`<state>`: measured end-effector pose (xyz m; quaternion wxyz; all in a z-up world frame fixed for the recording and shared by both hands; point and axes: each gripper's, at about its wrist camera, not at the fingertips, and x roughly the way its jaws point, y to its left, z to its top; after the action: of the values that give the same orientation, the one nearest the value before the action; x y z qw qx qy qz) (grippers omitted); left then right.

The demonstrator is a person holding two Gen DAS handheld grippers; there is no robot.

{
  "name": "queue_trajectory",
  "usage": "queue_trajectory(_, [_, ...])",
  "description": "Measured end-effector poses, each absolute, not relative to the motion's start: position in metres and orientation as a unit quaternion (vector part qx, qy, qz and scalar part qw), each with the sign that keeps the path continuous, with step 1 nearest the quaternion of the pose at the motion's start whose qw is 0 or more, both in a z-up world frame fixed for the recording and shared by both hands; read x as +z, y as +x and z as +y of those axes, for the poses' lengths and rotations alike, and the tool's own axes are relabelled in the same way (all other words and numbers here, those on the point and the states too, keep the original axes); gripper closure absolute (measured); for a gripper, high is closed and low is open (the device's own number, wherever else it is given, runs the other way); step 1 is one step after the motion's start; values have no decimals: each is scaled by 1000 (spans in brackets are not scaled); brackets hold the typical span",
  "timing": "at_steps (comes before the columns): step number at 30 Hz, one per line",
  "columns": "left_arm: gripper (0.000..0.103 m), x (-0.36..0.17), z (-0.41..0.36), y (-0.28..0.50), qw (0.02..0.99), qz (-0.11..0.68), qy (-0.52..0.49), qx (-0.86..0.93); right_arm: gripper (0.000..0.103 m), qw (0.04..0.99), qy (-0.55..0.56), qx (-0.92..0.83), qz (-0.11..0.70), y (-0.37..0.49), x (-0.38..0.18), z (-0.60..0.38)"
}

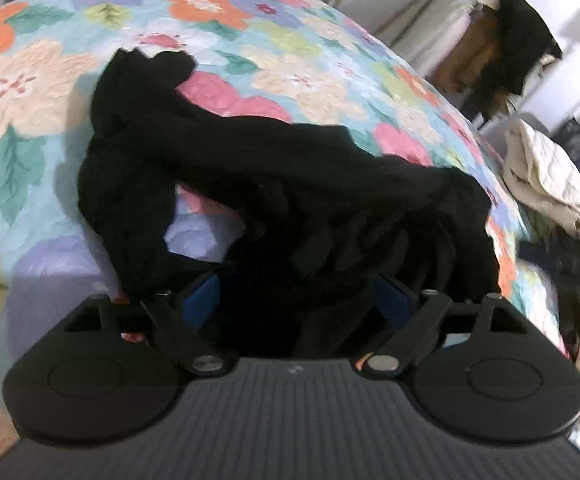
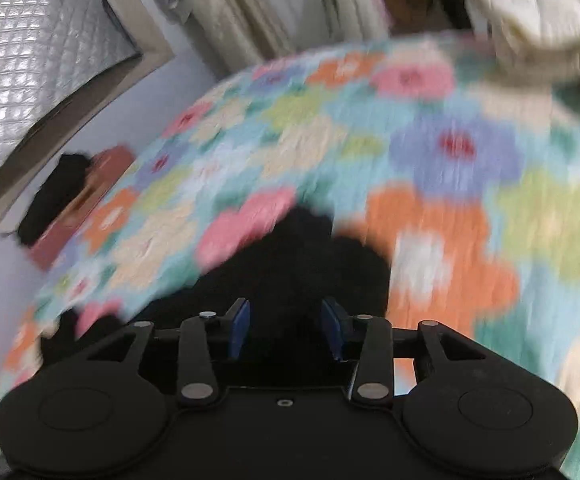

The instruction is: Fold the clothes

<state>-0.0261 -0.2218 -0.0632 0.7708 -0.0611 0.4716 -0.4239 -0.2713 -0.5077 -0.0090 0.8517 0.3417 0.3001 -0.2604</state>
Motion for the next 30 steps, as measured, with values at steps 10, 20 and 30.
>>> queue_trajectory(10, [82,-60,-233,-47,806,404,39,-431,57,853,347,-144,362,-283,-59,-444])
queue_trajectory(20, [82,-66,-244,-49,776,401,22,-487,41,860,355,-158,330,-245,-80,-442])
queue_trajectory(30, [91,-31,-222,-34,824,357,-34,-438,92,886,268,-213,314,-254,-8,-442])
